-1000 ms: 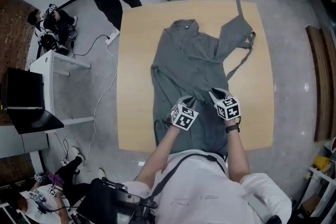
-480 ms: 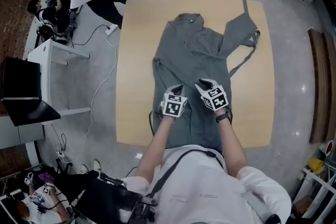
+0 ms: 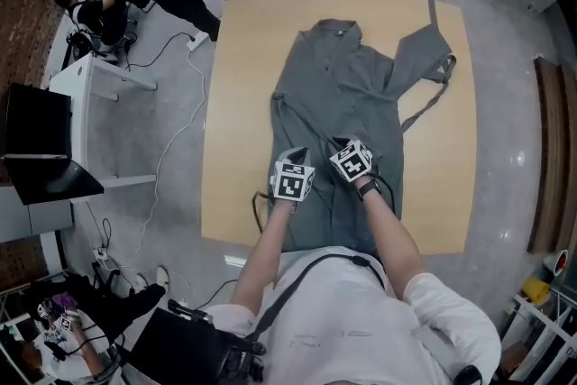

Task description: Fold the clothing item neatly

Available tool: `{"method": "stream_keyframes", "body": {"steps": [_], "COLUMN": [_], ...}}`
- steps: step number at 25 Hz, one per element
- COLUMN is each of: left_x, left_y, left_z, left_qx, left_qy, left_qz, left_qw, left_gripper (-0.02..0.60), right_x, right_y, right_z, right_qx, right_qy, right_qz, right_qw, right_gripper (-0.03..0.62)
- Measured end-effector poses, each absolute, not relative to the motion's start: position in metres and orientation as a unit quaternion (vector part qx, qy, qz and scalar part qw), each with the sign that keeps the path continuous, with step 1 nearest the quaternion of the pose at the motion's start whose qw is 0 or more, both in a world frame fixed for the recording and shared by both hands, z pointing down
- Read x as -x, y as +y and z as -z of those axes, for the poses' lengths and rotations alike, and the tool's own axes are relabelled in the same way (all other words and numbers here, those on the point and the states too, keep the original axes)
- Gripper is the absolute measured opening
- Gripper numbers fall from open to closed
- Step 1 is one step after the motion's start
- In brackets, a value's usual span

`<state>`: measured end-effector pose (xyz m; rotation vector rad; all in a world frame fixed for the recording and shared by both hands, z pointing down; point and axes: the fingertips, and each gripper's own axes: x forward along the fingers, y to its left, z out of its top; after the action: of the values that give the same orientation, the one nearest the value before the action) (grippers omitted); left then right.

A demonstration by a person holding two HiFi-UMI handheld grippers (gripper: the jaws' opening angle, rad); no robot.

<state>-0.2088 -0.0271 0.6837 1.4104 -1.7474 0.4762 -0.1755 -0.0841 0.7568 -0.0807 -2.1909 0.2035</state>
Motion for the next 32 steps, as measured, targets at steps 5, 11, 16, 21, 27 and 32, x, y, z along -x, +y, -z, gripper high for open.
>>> {"method": "stream_keyframes", "body": {"steps": [5,11,16,21,27,32], "left_x": [0.22,0.224,0.223,0.208,0.164,0.117], "left_y": [-0.018,-0.017,-0.023,-0.043,-0.066,-0.062], "left_z": [-0.685,-0.682,-0.682,-0.681,-0.7,-0.723], "left_qx": [-0.551,-0.546,-0.549,-0.576,-0.619,-0.655], "left_qy": [-0.702,-0.707,-0.705,-0.684,-0.63,-0.575], "left_qz": [-0.18,-0.169,-0.169,-0.178,-0.224,-0.264], "left_qw": [0.415,0.417,0.416,0.411,0.412,0.413], "left_gripper": [0.003,0.003,0.003,0.003,0.003,0.003], "right_x": [0.174,0.159,0.146,0.116,0.07,0.045], "right_y": [-0.056,-0.007,-0.01,-0.045,-0.115,-0.121], "right_z": [-0.731,-0.742,-0.734,-0.704,-0.729,-0.742], "right_qx": [0.04,0.071,0.061,0.013,-0.111,-0.133], "right_qy": [-0.897,-0.889,-0.896,-0.905,-0.885,-0.859], "right_qz": [-0.094,-0.107,-0.145,-0.176,-0.137,-0.129], "right_qw": [0.431,0.439,0.414,0.387,0.43,0.478], "right_gripper": [0.048,0.119,0.143,0.115,0.1,0.057]}}
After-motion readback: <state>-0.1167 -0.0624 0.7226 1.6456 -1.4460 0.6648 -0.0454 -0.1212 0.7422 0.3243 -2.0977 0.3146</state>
